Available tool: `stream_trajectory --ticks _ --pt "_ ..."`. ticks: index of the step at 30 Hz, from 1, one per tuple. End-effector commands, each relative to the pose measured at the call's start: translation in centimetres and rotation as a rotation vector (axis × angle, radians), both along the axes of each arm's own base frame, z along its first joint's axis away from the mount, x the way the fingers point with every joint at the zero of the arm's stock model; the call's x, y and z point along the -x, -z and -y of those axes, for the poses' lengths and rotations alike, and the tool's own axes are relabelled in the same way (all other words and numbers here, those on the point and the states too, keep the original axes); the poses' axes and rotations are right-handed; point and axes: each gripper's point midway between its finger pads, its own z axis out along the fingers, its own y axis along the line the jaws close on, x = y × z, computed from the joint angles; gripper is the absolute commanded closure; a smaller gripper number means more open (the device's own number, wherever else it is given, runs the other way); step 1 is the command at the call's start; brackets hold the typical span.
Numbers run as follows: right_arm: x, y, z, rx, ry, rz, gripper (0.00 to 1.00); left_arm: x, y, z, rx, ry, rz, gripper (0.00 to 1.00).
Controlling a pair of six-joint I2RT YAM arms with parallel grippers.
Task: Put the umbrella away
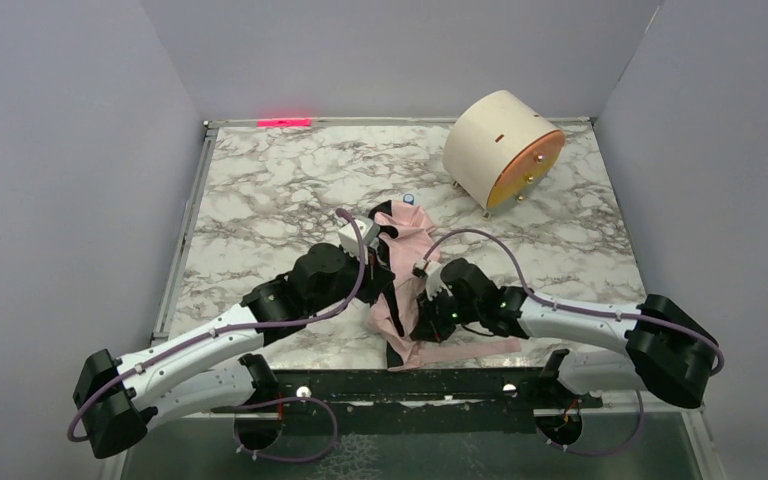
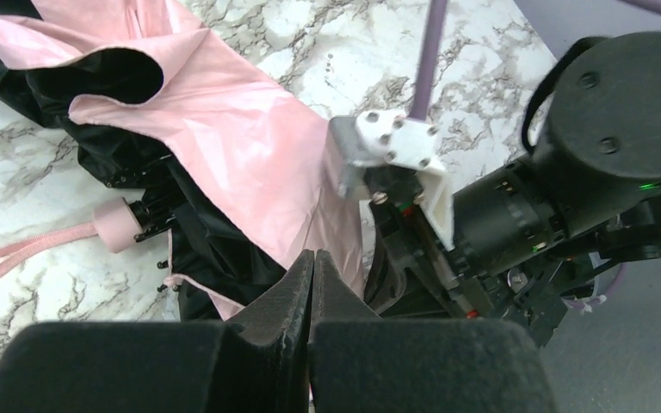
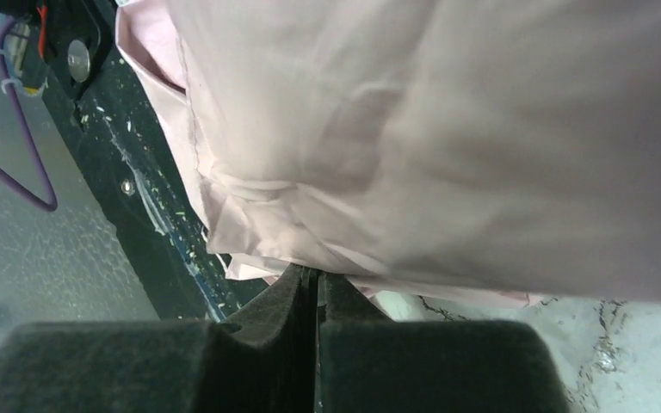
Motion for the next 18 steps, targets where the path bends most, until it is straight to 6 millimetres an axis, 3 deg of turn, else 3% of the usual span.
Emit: stream_trajectory --ticks 1,2,5,9,15,18 --pt "-1.1 -4.0 -1.0 -0.120 0.046 0.087 0.94 -0.3 0.2 -0.6 0.028 -0.057 -0.019 0.99" --pt "-1.3 -5.2 -1.0 -0.143 0.053 0.108 0.92 -0.1 0.8 -1.2 0.018 -0.079 -0.038 0.98" --pt "-1.8 -7.6 0.0 -0.157 0.102 0.163 0.82 1.1 2.3 -2.9 0.016 -0.113 -0.102 0.77" --pt "-3.2 -8.9 1.8 -0.115 0.229 0.207 0.69 3.6 3.7 -3.8 0.063 -0.072 -0.182 0.52" --pt "-4.0 -9.2 2.0 -0.077 0.291 0.183 0.54 6.3 7.2 -3.2 0.057 -0.004 -0.348 0.33" --pt "-4.4 -9.4 1.7 -0.077 0.307 0.179 0.50 7.1 8.4 -2.5 0.024 0.020 -0.386 0.30"
